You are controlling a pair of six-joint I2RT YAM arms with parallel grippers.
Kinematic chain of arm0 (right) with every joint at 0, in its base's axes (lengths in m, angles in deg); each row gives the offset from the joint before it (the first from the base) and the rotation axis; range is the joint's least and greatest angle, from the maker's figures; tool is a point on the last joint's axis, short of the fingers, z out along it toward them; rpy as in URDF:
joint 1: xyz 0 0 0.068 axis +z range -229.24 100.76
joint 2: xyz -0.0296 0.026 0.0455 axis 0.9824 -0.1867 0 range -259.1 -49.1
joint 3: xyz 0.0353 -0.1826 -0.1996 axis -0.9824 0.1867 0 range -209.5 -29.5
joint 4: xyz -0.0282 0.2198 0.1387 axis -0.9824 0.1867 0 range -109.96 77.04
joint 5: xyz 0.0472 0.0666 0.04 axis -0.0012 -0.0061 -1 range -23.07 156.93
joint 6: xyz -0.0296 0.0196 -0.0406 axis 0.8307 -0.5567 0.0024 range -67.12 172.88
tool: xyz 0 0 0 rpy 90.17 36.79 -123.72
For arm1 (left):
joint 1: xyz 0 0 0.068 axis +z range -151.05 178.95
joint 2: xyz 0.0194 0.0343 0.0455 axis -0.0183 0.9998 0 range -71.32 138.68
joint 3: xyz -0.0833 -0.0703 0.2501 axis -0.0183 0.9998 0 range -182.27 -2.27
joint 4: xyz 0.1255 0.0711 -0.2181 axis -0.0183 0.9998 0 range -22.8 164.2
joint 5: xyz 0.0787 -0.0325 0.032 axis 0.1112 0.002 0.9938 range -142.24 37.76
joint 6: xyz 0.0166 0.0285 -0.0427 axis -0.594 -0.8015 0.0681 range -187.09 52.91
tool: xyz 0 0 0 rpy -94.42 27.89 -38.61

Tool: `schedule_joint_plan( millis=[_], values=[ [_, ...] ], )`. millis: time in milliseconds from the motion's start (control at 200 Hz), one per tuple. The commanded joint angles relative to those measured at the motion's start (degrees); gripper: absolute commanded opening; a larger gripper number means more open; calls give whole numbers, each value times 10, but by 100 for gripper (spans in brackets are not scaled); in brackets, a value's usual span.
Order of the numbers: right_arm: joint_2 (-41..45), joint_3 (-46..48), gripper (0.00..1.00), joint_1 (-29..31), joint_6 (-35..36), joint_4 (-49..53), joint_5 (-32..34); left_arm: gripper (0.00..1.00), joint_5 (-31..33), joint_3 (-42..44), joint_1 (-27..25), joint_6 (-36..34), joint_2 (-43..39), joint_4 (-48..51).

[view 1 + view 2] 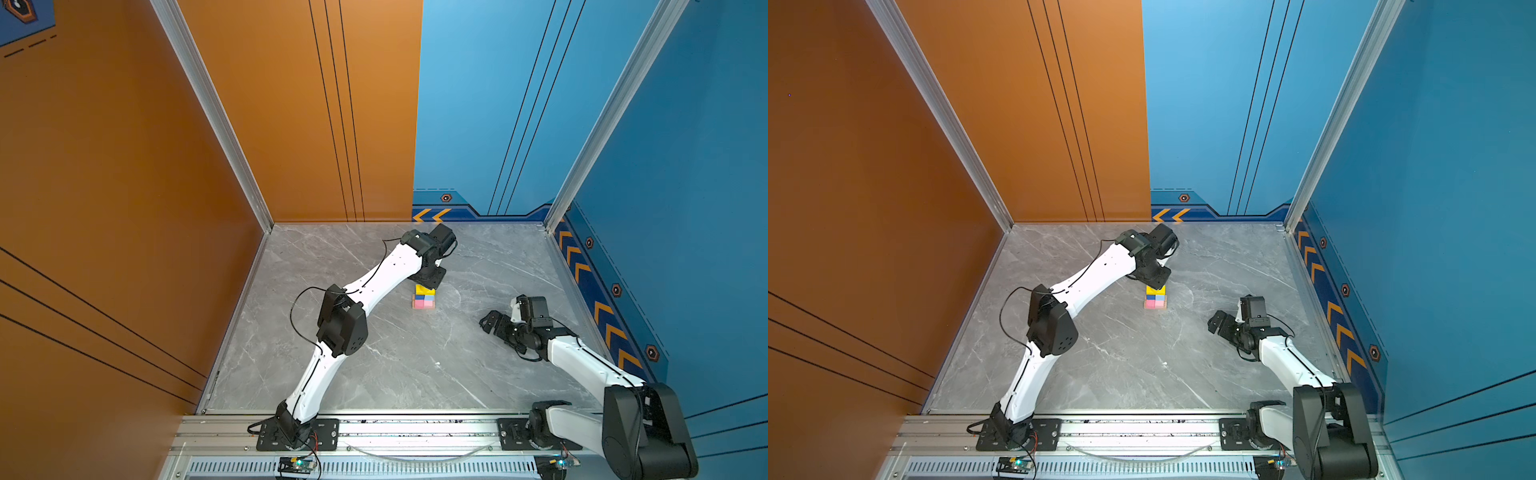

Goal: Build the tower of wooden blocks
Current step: 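Lower the lime-green cylinder onto the yellow cylinder with the left gripper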

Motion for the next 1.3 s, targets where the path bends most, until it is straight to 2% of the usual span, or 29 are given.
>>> schedule_joint_plan(
  millis=[0,1296],
  values=[
    [-14,3,100,-4,9,19,-3,32,-12,-20,5,-3,10,13],
    [-19,6,100,-8,10,16,-5,39,-1,-22,8,-2,16,22]
  ],
)
